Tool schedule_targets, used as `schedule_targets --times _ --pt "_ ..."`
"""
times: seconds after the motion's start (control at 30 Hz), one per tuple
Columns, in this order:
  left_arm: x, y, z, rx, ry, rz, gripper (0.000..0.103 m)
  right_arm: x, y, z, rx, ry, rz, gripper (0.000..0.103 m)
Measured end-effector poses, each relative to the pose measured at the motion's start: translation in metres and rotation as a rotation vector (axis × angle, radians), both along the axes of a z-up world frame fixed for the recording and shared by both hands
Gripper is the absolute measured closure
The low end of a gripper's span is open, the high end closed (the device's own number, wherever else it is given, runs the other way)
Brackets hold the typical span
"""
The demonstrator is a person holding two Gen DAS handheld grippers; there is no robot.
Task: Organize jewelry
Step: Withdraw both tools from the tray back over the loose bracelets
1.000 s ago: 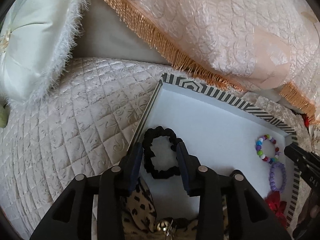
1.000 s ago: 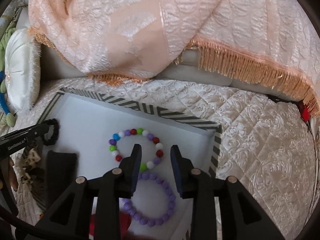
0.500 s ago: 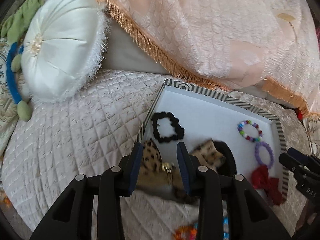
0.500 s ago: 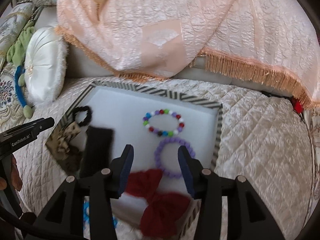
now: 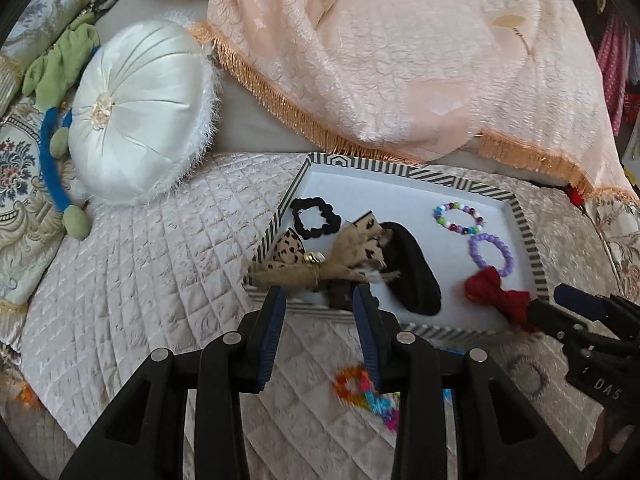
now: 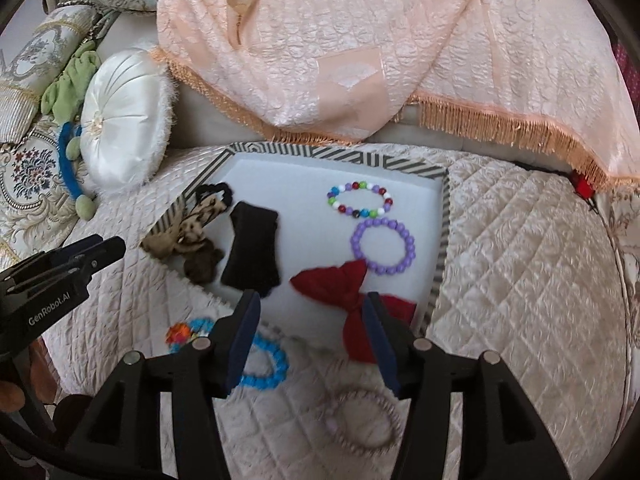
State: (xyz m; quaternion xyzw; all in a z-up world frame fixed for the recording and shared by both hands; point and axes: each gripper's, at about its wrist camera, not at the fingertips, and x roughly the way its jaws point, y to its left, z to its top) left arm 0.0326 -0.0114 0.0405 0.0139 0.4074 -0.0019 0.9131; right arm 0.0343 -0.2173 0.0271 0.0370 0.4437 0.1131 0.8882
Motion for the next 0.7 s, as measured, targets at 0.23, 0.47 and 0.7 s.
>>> schedule_targets --times 0.23,0.47,0.7 --pt "-0.02 -0.006 0.004 0.004 -0.022 -0.004 0.087 -0.021 0.005 0.005 -0.011 -0.019 -0.003 0.047" --pt "-0.034 -0.009 0.007 0.012 -0.041 -0.001 0.087 -0.035 0.005 0.014 -0.042 -0.048 -0.007 0.044" --pt "-0.046 -0.009 0.005 0.014 -0.04 0.002 0.087 -0.051 0.001 0.017 -0.032 -0.056 -0.01 0.042"
